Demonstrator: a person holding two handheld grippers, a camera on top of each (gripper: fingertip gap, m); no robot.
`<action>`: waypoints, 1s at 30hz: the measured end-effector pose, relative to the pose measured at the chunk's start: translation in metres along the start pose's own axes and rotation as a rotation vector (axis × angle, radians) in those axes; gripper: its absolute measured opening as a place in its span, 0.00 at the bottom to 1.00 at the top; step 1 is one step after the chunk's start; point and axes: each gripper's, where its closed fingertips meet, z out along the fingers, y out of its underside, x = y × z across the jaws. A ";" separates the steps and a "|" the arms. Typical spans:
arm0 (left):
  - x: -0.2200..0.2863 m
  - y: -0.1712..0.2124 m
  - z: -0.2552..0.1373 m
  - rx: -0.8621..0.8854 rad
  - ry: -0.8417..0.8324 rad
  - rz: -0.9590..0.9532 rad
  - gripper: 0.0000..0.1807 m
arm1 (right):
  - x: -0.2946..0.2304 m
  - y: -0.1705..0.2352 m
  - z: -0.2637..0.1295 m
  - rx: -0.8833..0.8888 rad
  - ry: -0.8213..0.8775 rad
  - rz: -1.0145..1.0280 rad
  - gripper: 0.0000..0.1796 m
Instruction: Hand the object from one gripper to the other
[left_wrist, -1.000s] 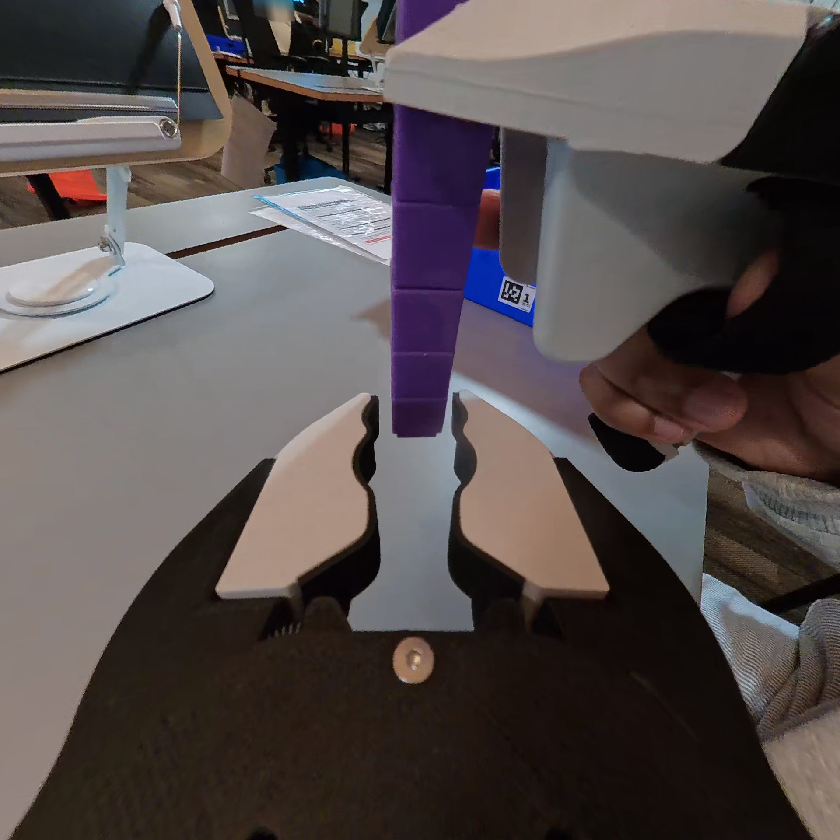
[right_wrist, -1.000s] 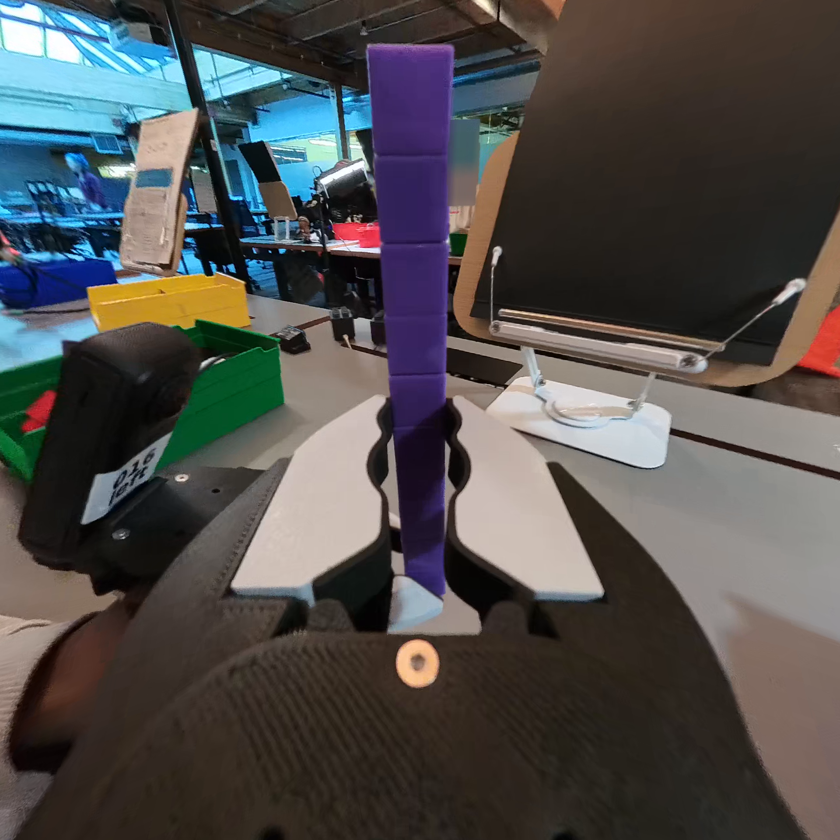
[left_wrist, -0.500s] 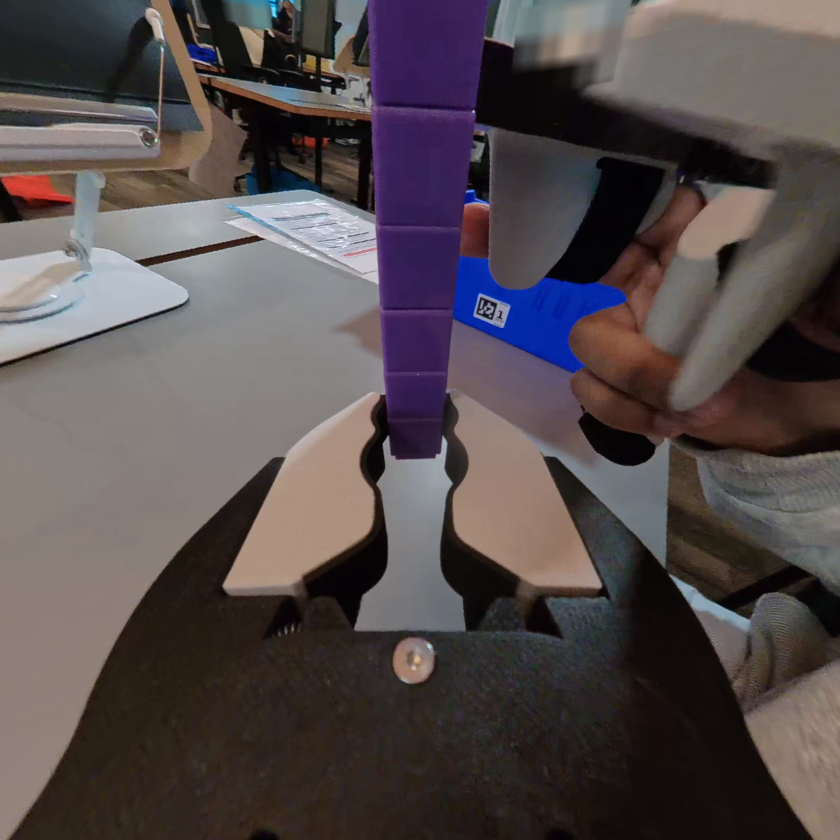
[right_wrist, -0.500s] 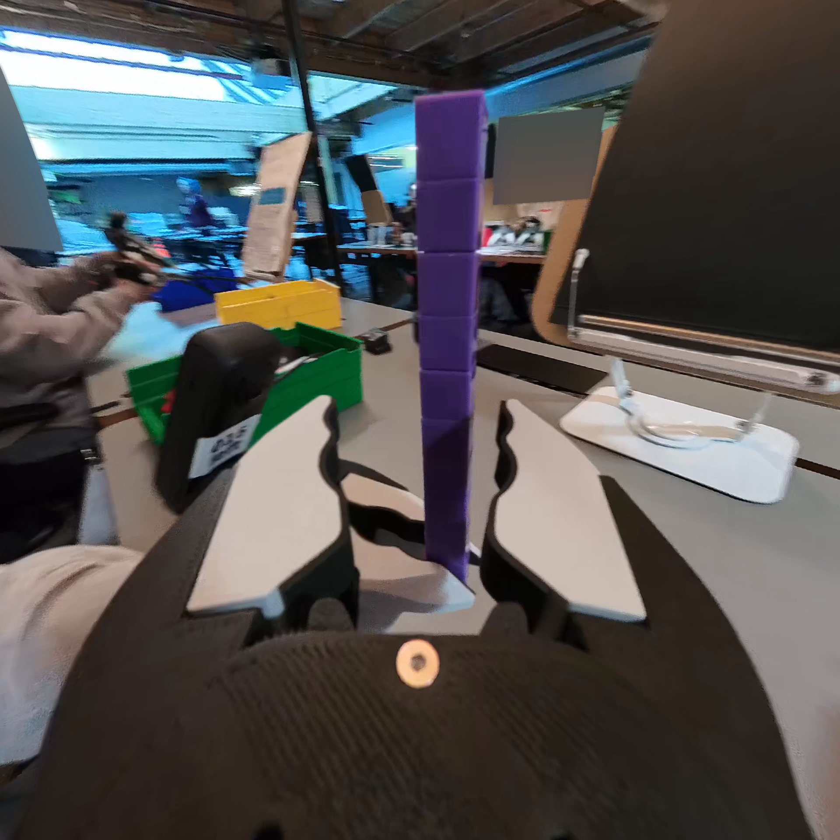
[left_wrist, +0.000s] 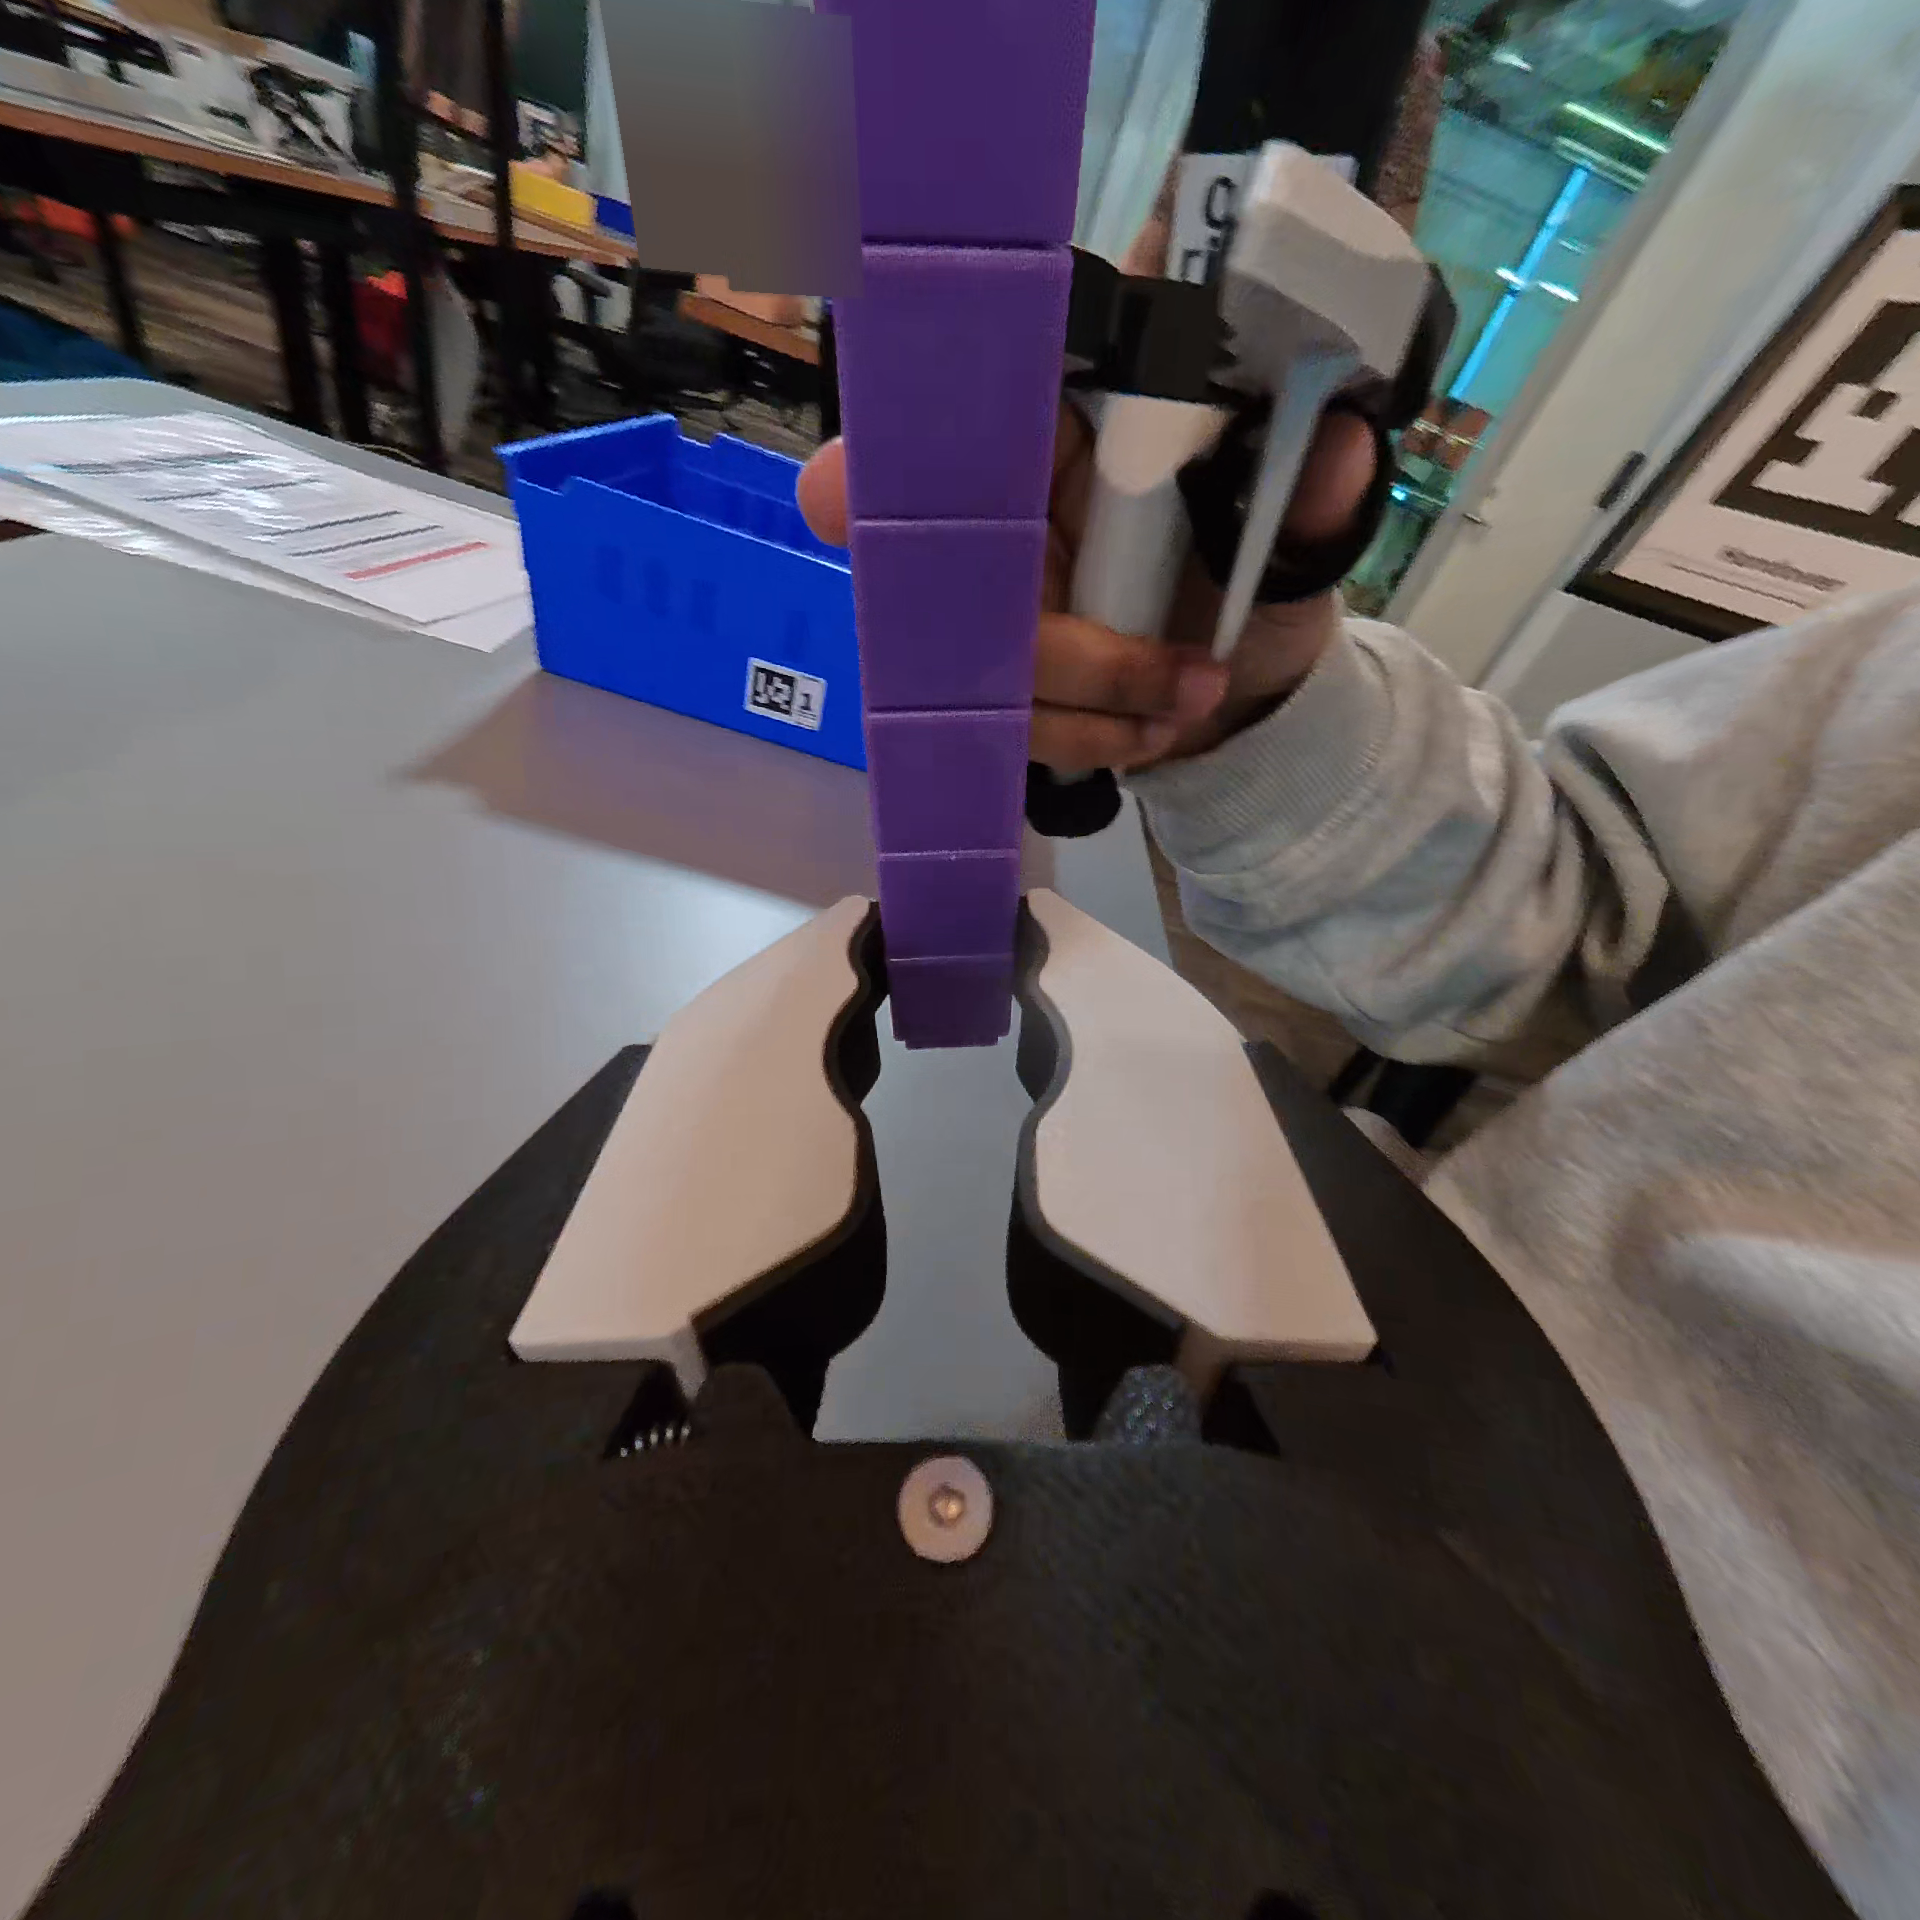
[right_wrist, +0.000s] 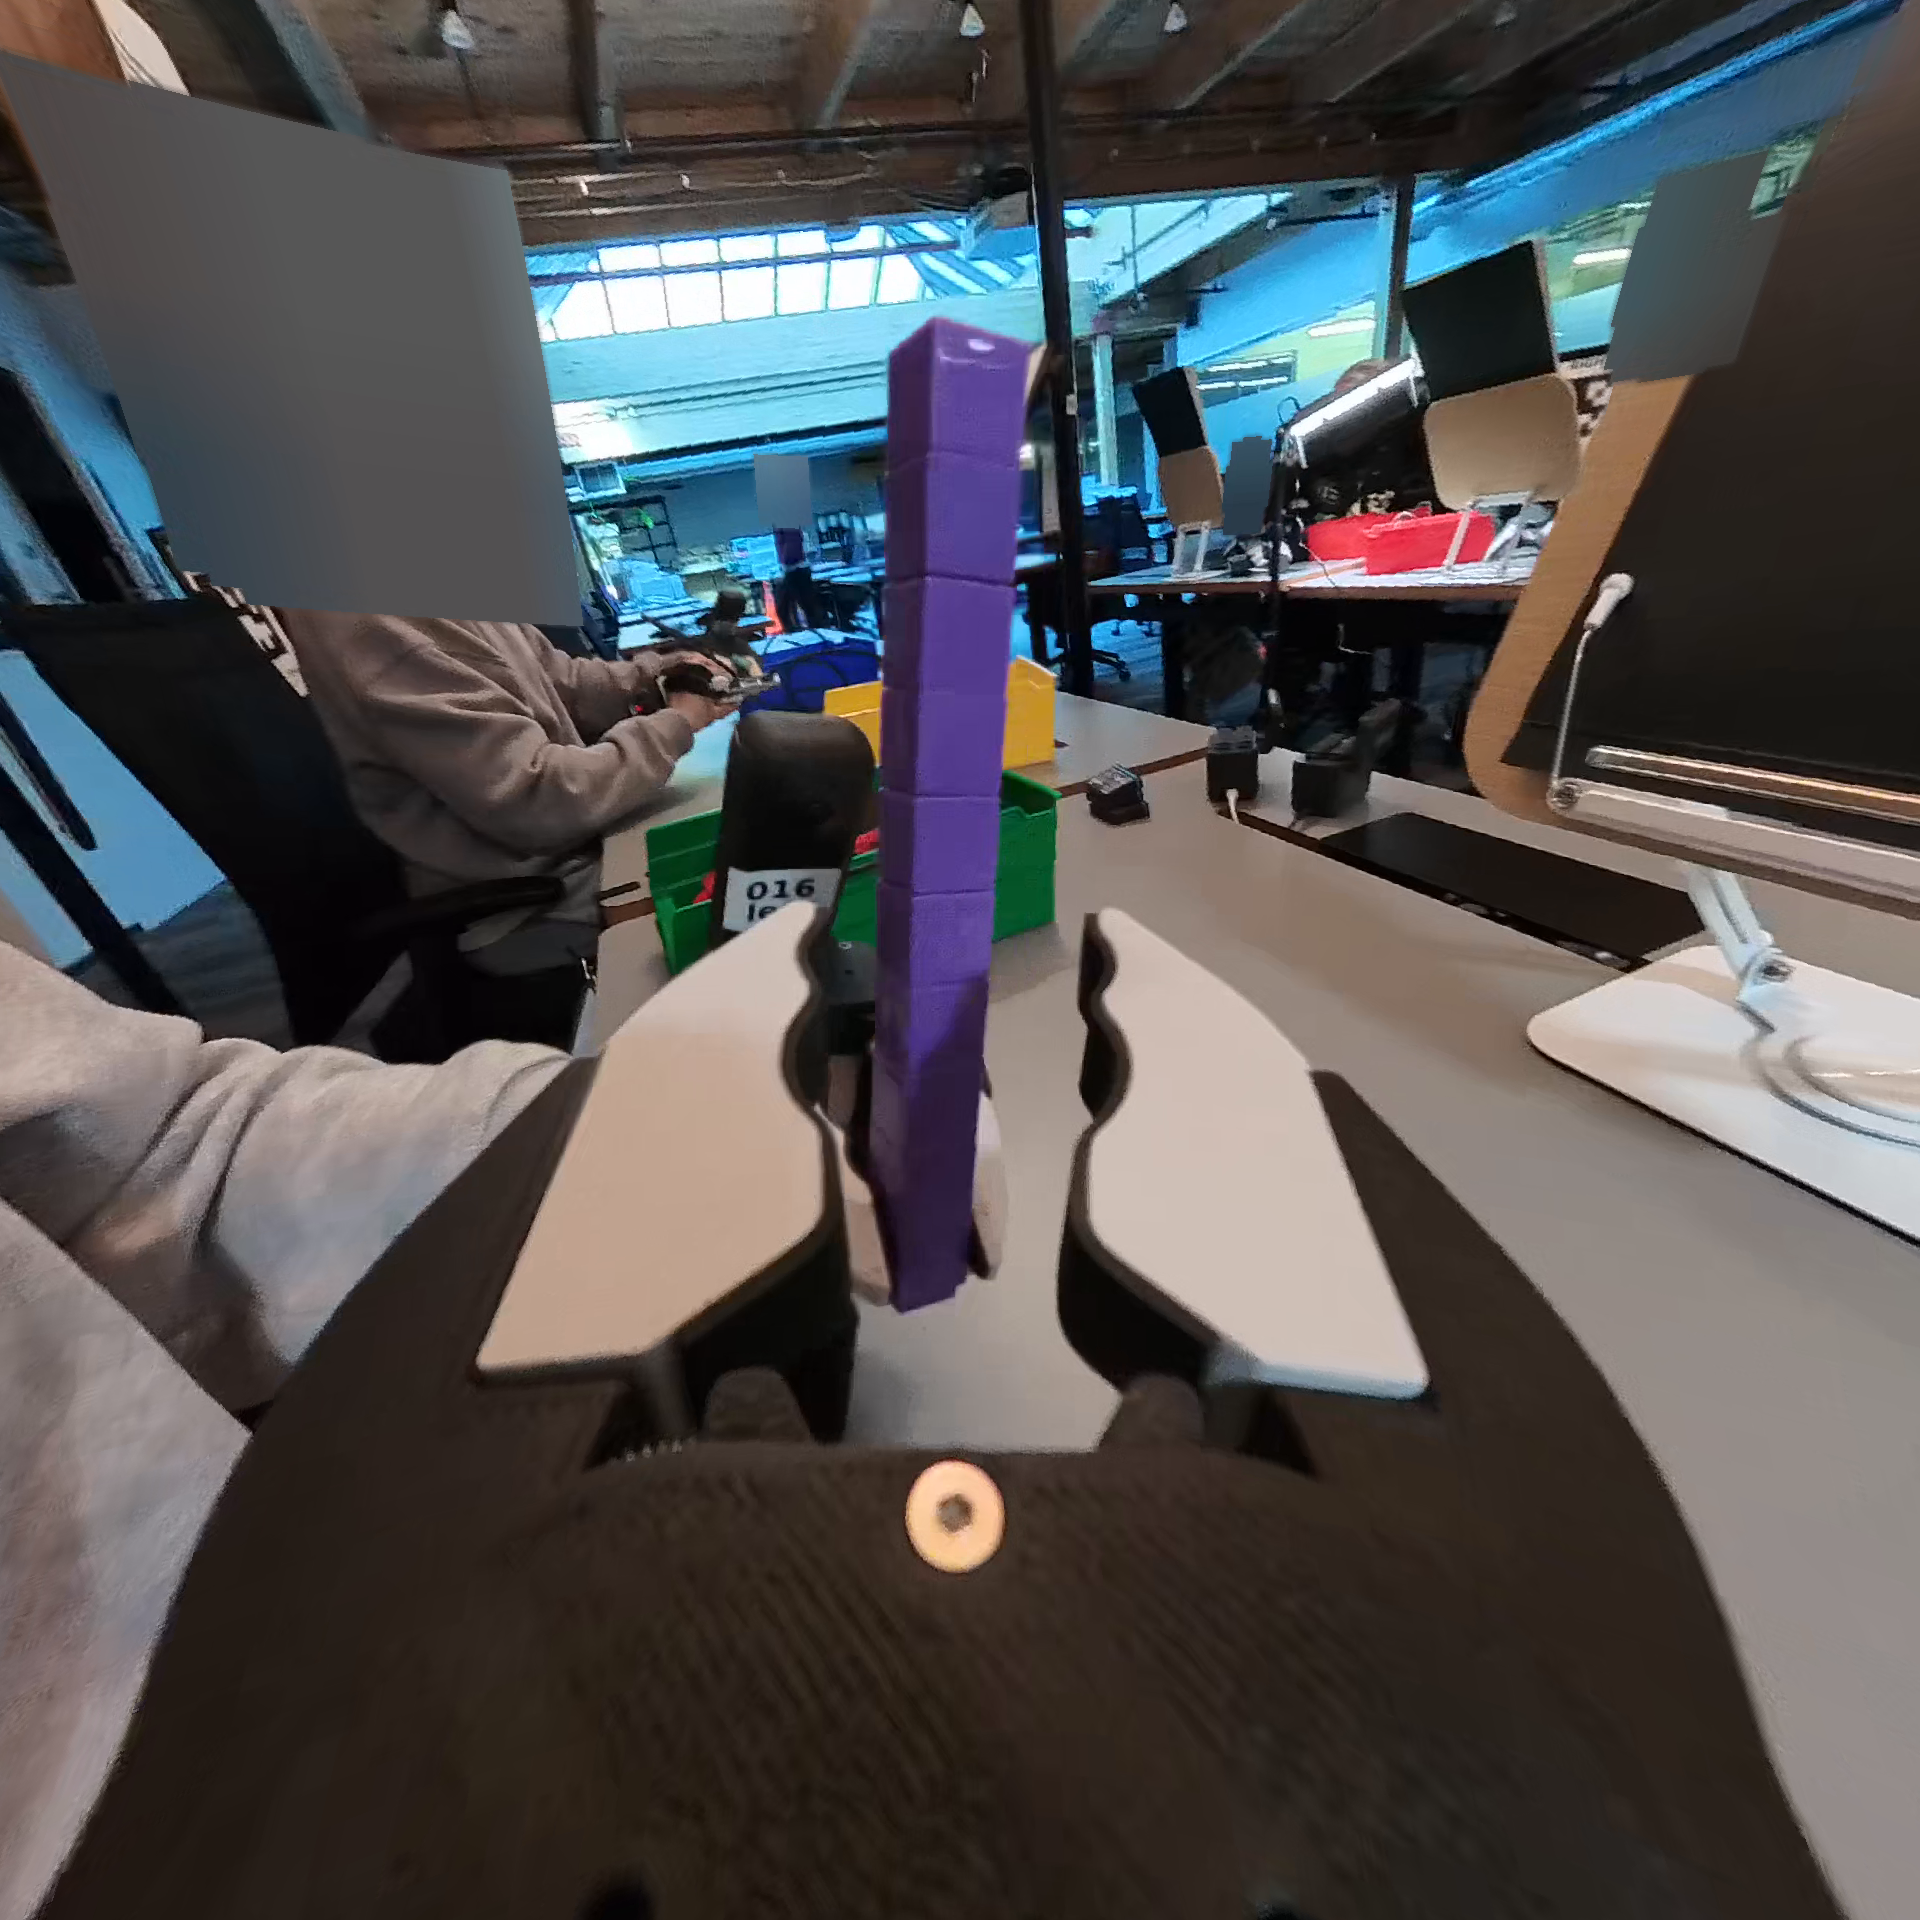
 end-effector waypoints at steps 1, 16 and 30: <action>0.003 0.002 0.000 -0.009 0.024 0.004 0.13 | -0.001 0.000 -0.001 0.006 -0.015 0.008 0.23; 0.029 0.016 0.006 -0.083 0.174 0.027 0.13 | -0.025 0.028 0.006 -0.094 -0.182 0.002 0.13; 0.004 -0.001 0.002 0.051 0.032 -0.026 0.39 | 0.015 -0.043 -0.039 -0.148 0.159 -0.086 0.12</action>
